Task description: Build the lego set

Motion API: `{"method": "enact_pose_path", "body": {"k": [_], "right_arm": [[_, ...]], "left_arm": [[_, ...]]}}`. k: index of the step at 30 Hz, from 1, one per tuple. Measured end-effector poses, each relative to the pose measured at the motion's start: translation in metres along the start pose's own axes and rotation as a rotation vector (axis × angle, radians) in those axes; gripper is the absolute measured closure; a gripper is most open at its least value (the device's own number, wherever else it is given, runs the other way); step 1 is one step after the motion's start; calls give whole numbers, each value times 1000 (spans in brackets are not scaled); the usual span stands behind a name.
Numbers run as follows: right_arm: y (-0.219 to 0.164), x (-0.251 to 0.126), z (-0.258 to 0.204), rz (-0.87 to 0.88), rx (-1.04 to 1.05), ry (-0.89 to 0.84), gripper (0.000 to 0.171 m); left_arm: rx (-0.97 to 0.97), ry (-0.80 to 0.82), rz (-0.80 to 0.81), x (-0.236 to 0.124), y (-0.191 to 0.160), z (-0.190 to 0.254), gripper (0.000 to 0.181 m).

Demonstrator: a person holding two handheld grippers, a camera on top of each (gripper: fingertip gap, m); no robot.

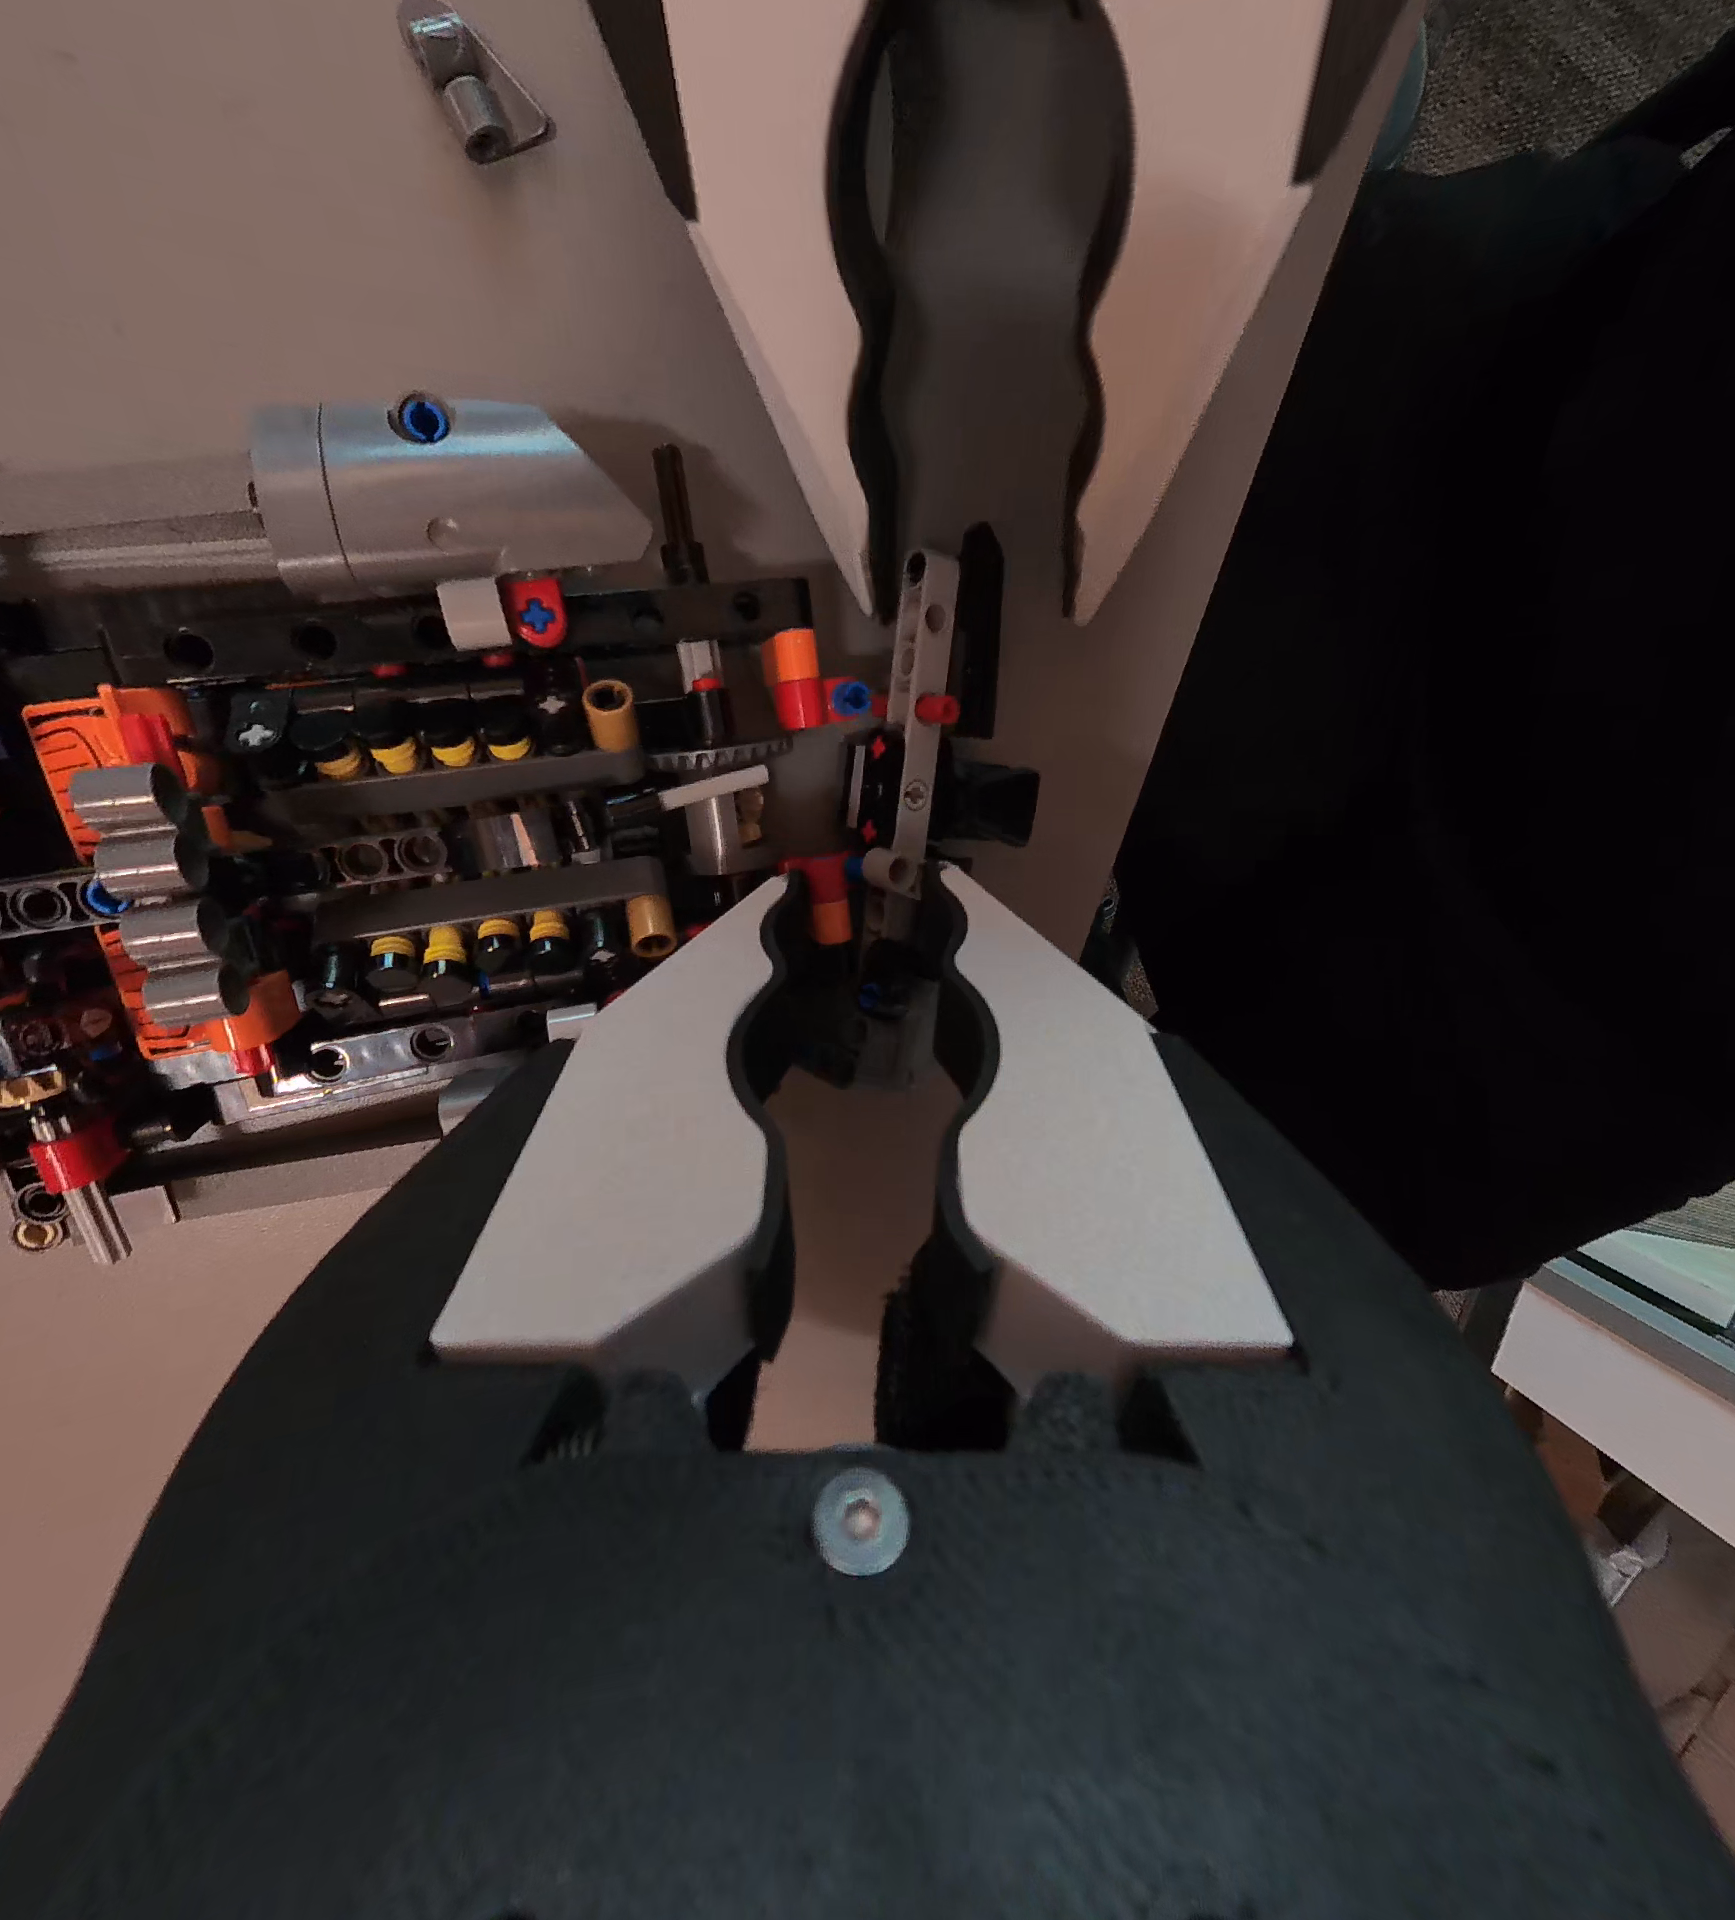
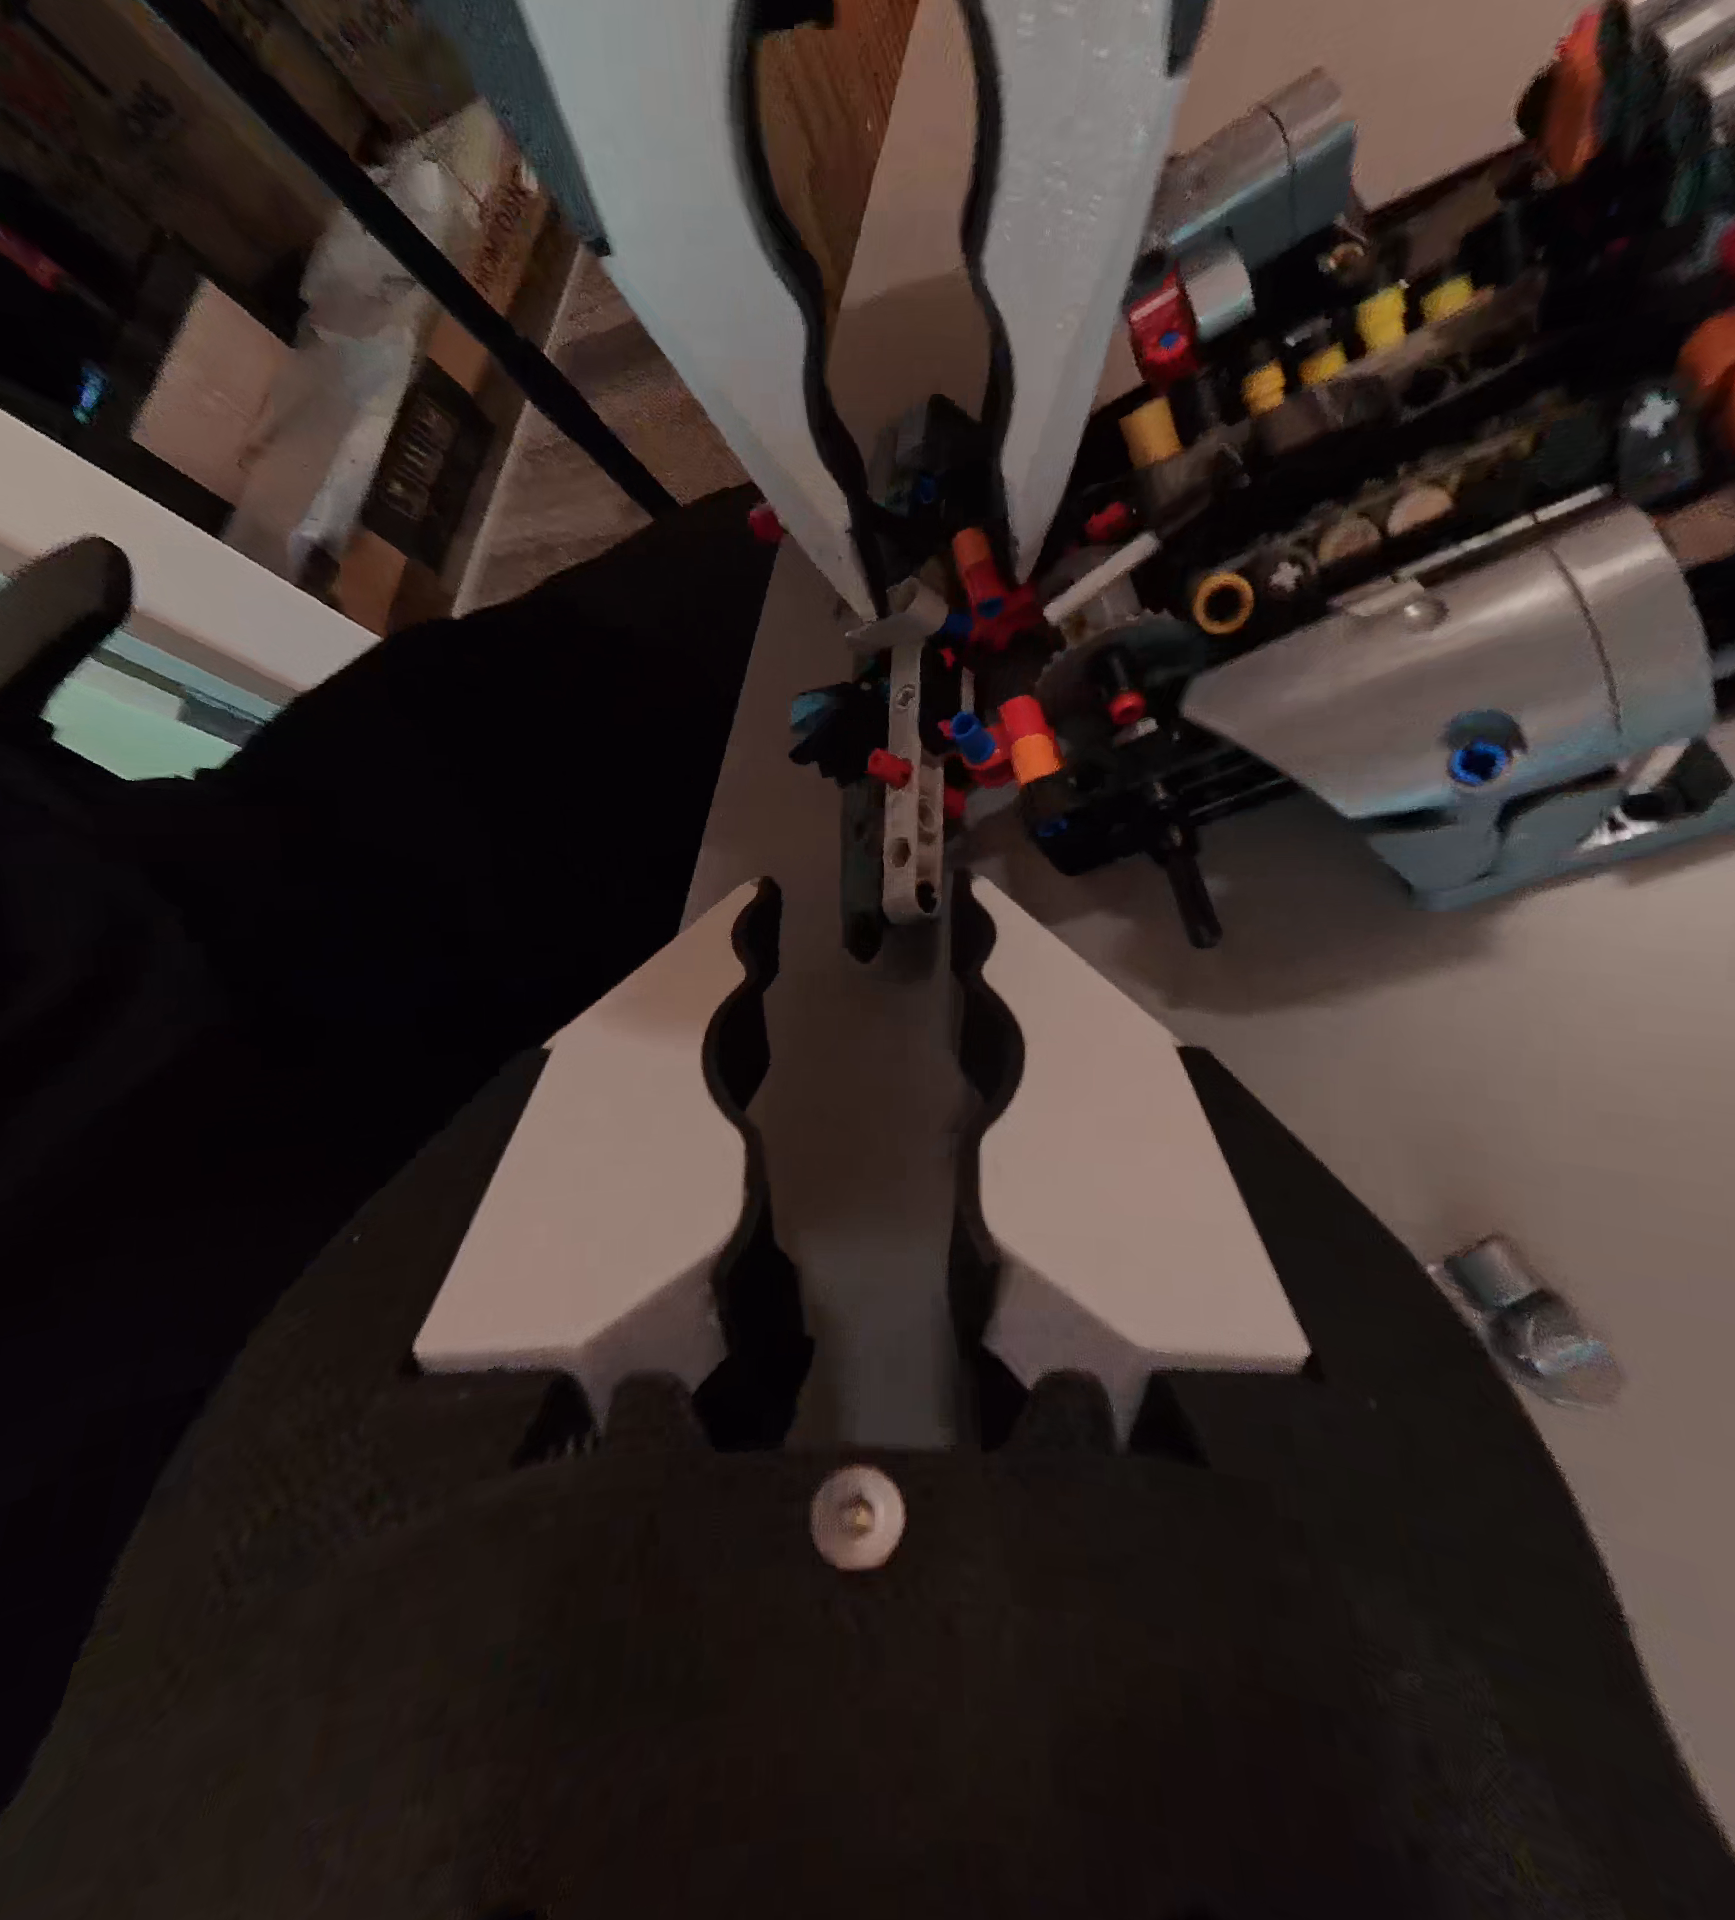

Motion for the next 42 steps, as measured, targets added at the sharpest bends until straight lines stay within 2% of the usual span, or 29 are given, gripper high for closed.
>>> {"method": "enact_pose_path", "body": {"k": [2,4,10,20,30,34,42], "right_arm": [[0,3,2,-9,-51,-54,142],[1,3,5,-10,-127,-117,152],[4,0,7,-1,-184,-146,154],[4,-6,6,30,-95,-27,159],[4,-7,7,33,-76,-14,161],[3,-7,7,28,-72,-4,162],[1,-7,6,19,-75,4,165]], "left_arm": [[-1,0,3,0,0,0,162],[-1,1,4,0,0,0,161],[5,3,8,0,0,0,161],[26,-7,7,1,3,1,160],[62,30,18,-1,4,1,159],[75,67,19,-4,4,3,157],[114,242,70,-11,2,10,158]]}}
Point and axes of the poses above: each gripper's, where its closed fingertips meet, x out along the fingers, y out of its top, z = x × y across the jaws, the point moved 1 cm from there along -x, back along the fingers, and after that the axes turned 4 degrees about x, right-handed, at the moved point
